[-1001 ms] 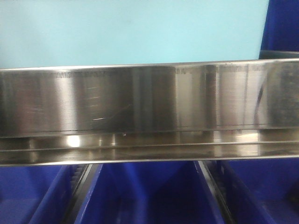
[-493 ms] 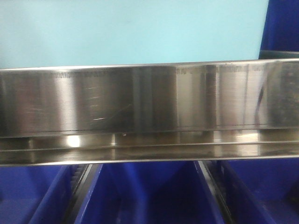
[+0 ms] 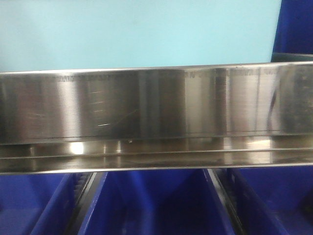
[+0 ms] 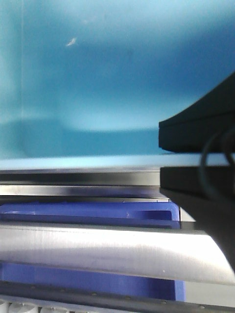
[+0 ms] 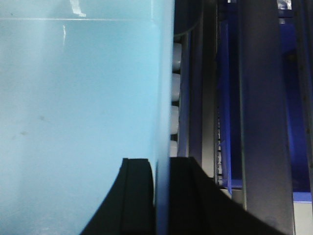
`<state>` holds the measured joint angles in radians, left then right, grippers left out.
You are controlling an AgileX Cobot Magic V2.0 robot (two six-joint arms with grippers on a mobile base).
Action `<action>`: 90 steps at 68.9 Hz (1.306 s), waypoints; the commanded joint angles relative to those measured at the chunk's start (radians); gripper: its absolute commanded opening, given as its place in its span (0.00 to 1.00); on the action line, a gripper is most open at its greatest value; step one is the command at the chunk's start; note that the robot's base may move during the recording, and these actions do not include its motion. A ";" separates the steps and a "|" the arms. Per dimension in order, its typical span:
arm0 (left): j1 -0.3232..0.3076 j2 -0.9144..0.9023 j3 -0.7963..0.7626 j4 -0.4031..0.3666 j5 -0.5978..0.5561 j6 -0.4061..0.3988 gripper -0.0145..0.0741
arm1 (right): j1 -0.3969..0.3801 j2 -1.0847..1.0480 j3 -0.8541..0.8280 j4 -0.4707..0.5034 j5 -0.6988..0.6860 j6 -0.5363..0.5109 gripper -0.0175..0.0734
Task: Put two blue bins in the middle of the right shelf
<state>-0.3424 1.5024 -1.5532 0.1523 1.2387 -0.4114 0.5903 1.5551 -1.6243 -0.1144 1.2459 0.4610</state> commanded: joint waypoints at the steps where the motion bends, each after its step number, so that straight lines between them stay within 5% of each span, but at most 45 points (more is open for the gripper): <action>1: 0.000 -0.003 -0.027 -0.026 -0.018 0.001 0.04 | -0.001 -0.004 -0.037 -0.002 -0.025 0.004 0.01; 21: -0.009 -0.022 -0.133 0.006 -0.018 0.001 0.04 | 0.011 -0.006 -0.152 -0.101 -0.025 0.019 0.01; 52: -0.079 -0.031 -0.348 0.060 -0.018 -0.010 0.04 | 0.071 -0.012 -0.301 -0.115 -0.025 0.019 0.01; 90: -0.079 -0.033 -0.364 0.169 -0.018 -0.010 0.04 | 0.071 -0.014 -0.344 -0.145 -0.025 0.019 0.01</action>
<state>-0.4061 1.4927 -1.9011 0.3216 1.3035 -0.4158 0.6528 1.5557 -1.9561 -0.2661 1.2947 0.4859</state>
